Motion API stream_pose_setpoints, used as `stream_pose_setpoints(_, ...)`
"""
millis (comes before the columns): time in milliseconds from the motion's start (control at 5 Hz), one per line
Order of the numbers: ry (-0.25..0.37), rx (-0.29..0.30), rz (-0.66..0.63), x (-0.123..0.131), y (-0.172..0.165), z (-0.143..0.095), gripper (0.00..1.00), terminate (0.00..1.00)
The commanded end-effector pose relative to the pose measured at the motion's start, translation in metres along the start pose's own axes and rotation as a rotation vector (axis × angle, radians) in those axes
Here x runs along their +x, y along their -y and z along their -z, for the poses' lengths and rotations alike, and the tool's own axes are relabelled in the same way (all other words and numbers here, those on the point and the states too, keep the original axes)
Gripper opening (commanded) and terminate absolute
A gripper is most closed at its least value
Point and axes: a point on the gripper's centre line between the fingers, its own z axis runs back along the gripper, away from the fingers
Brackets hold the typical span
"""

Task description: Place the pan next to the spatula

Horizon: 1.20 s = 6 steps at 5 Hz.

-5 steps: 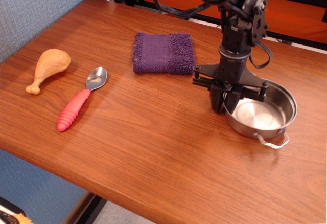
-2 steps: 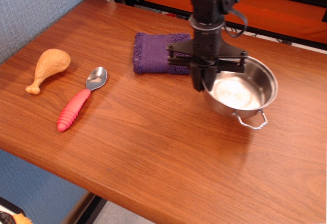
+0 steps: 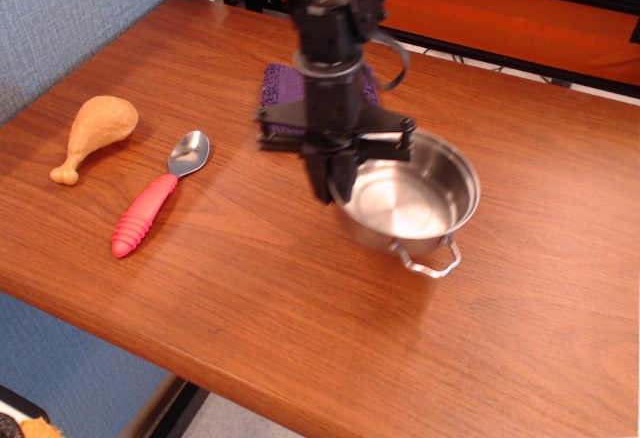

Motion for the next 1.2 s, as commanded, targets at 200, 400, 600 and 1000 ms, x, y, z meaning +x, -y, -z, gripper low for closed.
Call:
stream_pose_setpoints(200, 0.020, 0.049, -0.203, -0.018, -0.061, 0.006, 0.00, 0.00)
stream_pose_setpoints(400, 0.009, 0.069, -0.269, -0.016, -0.081, 0.018, 0.00, 0.00)
stream_pose_setpoints(600, -0.002, 0.069, -0.289, -0.020, -0.088, 0.021, 0.00, 0.00)
stream_pose_setpoints(1000, -0.044, 0.055, -0.269, -0.022, -0.096, 0.022, 1.00, 0.00)
